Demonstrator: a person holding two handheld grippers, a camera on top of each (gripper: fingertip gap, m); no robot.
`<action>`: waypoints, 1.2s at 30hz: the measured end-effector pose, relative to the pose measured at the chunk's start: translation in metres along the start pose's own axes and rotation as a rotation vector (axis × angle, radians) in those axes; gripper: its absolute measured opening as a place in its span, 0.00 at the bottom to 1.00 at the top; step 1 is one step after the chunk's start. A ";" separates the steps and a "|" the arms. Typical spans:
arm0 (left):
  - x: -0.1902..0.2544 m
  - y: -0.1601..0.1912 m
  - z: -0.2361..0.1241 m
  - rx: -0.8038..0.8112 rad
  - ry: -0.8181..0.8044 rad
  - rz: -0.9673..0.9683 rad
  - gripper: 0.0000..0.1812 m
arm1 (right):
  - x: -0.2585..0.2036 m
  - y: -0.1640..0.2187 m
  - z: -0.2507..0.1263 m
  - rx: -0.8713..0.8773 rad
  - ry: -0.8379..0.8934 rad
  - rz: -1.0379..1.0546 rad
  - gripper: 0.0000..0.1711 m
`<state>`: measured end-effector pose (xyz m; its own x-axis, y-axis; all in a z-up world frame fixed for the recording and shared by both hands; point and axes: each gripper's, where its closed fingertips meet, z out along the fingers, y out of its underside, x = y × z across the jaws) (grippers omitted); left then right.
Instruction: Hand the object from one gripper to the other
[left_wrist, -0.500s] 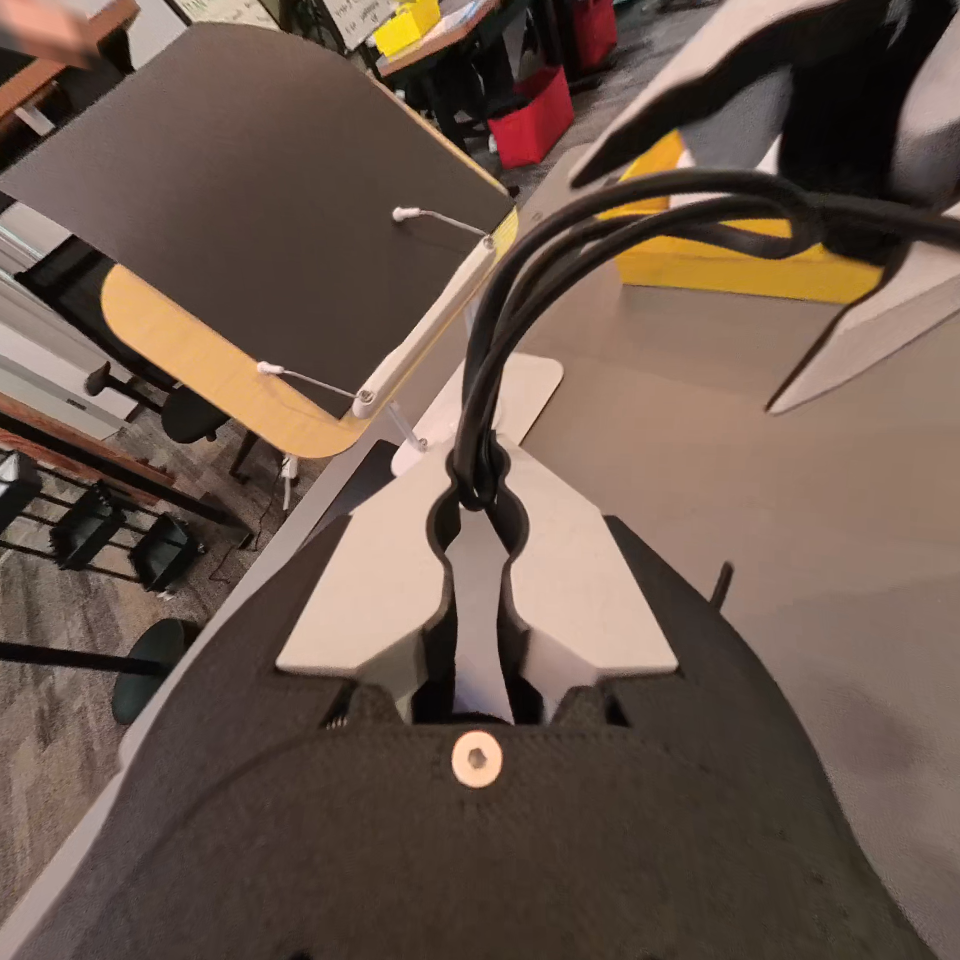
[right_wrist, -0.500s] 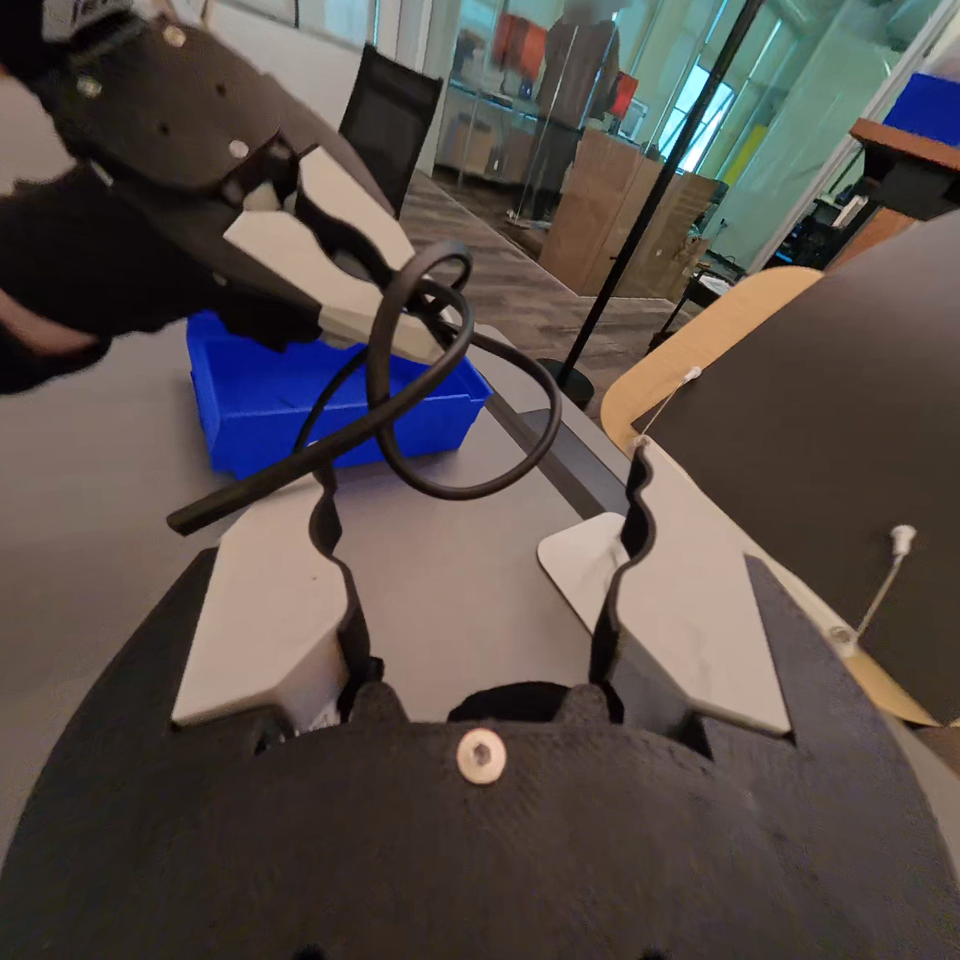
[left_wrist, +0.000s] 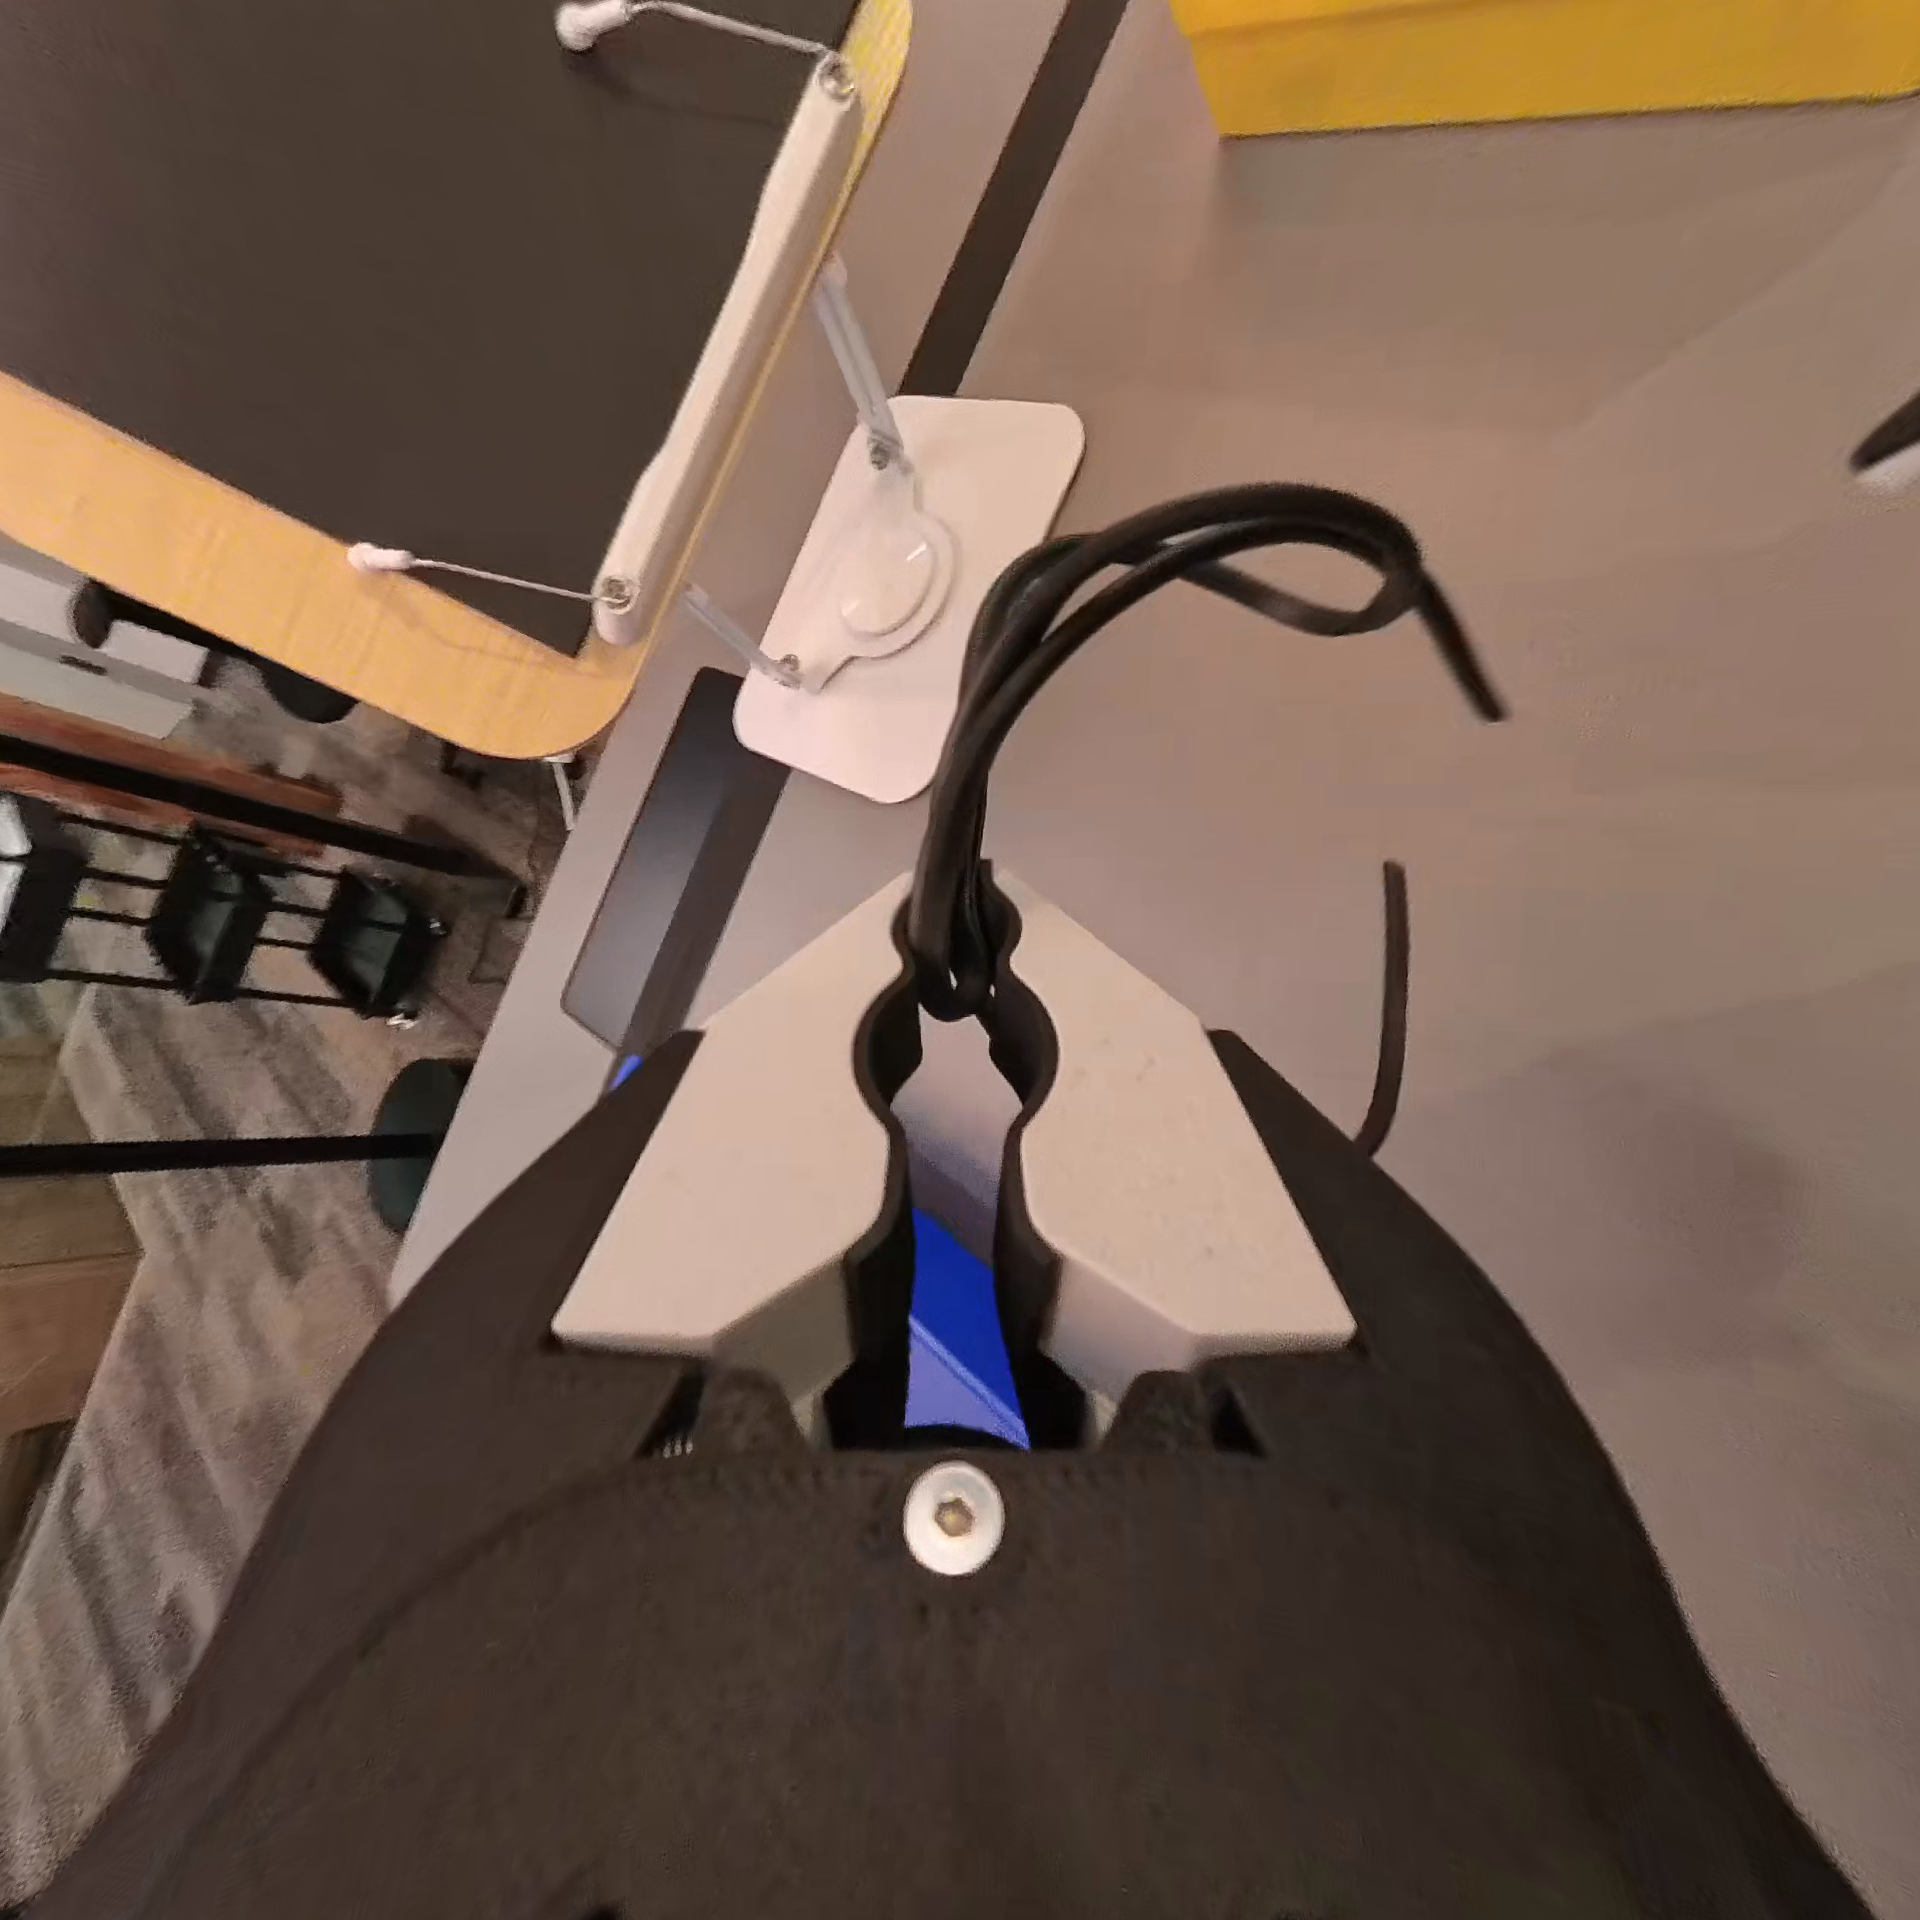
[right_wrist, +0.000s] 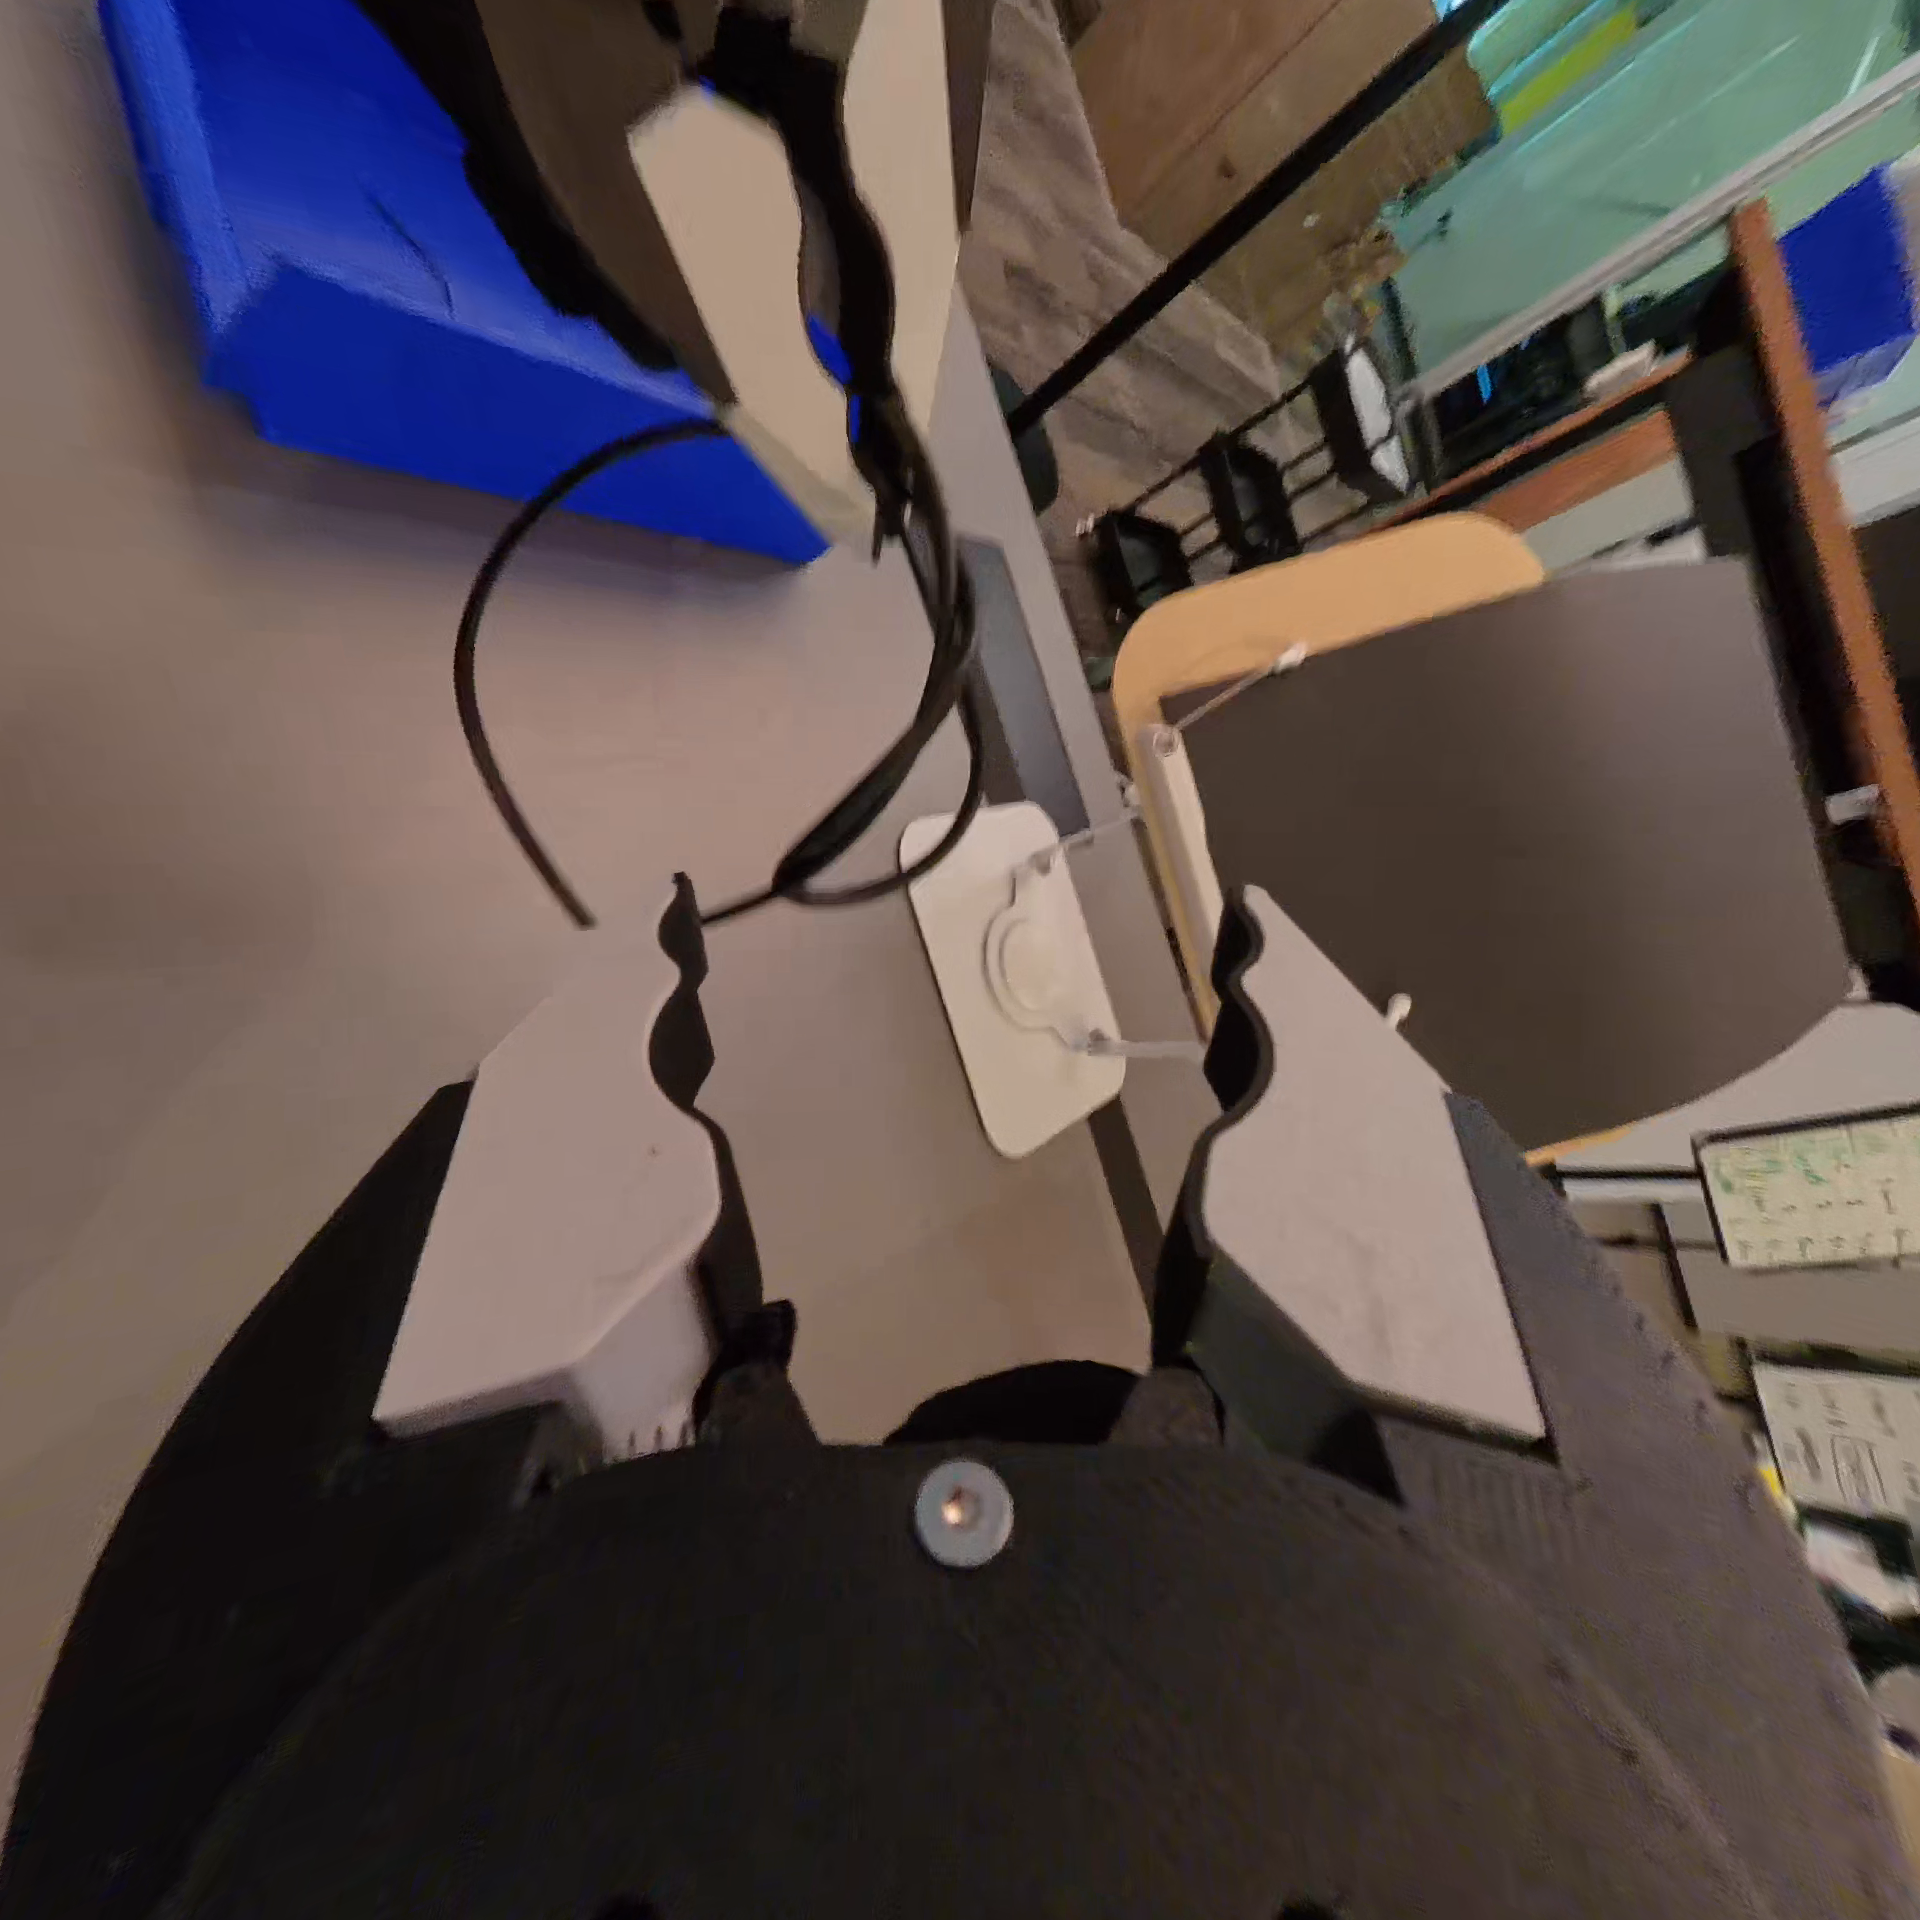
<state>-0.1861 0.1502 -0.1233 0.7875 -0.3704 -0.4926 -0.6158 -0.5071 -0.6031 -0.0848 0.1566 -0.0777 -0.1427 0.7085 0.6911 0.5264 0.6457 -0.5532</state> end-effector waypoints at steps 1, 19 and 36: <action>0.004 -0.002 -0.001 0.011 0.022 -0.005 0.02 | -0.001 -0.012 -0.001 0.064 -0.007 0.014 0.54; 0.054 -0.038 -0.028 0.155 0.274 0.002 0.02 | -0.018 -0.021 0.065 0.169 0.124 -0.113 0.00; 0.019 -0.062 -0.060 0.503 0.326 -0.112 0.20 | 0.031 -0.020 0.029 0.498 0.002 0.512 0.00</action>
<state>-0.1316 0.1280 -0.0576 0.7666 -0.5959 -0.2394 -0.4030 -0.1563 -0.9017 -0.1239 0.1739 -0.0584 0.0216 0.9574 0.2881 0.0820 0.2855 -0.9549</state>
